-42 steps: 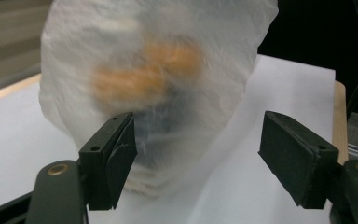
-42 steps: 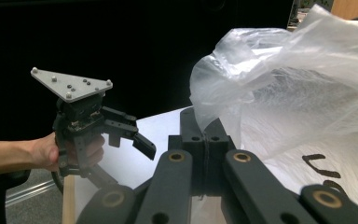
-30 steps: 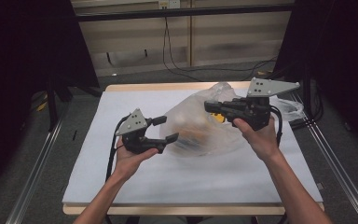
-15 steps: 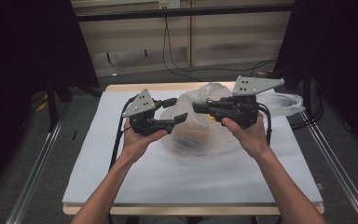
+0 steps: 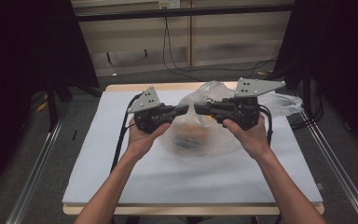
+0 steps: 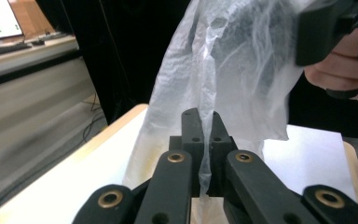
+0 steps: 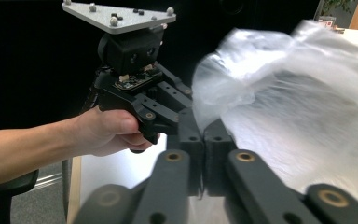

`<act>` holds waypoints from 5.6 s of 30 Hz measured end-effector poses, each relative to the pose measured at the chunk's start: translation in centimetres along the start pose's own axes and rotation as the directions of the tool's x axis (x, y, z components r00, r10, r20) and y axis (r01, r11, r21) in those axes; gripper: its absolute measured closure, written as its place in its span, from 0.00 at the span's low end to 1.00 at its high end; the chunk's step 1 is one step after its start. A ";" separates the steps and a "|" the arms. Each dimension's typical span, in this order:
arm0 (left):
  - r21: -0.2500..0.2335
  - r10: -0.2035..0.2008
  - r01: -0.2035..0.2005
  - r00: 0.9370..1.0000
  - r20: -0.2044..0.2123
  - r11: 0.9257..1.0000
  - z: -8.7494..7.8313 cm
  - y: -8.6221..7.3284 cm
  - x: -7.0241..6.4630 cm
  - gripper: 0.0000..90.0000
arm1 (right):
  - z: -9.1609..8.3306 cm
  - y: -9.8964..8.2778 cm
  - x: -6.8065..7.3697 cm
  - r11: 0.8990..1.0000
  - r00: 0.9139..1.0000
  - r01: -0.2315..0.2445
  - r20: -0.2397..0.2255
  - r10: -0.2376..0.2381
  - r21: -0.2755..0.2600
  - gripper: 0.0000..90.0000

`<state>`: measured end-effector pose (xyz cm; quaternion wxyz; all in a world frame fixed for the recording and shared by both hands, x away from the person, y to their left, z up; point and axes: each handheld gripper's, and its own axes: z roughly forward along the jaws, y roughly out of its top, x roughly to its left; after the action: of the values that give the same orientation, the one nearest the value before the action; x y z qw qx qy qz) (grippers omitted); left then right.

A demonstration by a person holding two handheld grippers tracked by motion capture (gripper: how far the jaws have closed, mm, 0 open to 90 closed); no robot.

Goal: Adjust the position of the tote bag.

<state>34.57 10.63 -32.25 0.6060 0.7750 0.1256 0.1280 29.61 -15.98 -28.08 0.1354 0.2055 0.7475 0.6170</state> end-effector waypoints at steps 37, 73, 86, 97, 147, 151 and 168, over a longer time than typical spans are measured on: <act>-0.059 -0.095 0.089 0.990 -0.108 0.994 -6.5 -4.0 1.9 1.00 | -10.1 -5.7 -2.4 0.997 0.946 -0.078 0.317 0.066 0.025 0.56; -0.079 -0.088 0.077 0.983 -0.159 0.994 -9.5 -3.6 3.0 1.00 | -9.2 -4.8 -8.9 0.991 0.884 -0.128 0.449 0.128 -0.031 0.51; -0.034 -0.118 0.113 0.964 -0.240 0.993 -11.6 -4.6 4.8 1.00 | -6.5 -2.4 -6.9 0.998 0.951 -0.064 0.305 0.060 0.003 1.00; 0.022 -0.146 0.156 0.957 -0.250 0.987 -12.5 -7.8 4.6 1.00 | -7.7 -5.6 -6.1 0.994 0.966 -0.108 0.241 0.097 0.031 1.00; 0.294 -0.155 0.215 0.965 -0.211 0.931 -7.8 -14.0 5.7 1.00 | -5.0 -14.5 -8.7 0.921 0.936 -0.261 0.310 0.168 0.290 1.00; 0.319 -0.159 0.222 0.964 -0.211 0.921 -7.6 -14.7 5.6 1.00 | -5.0 -15.2 -9.0 0.914 0.935 -0.275 0.305 0.181 0.299 1.00; 0.429 -0.156 0.223 0.970 -0.185 0.875 -6.7 -16.7 5.1 1.00 | -4.1 -17.7 -9.2 0.870 0.939 -0.285 0.299 0.169 0.402 1.00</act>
<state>36.33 22.38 -46.67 0.4109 0.8658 0.2705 0.0914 33.38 -26.64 -45.06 0.1062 0.3950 0.8139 0.4127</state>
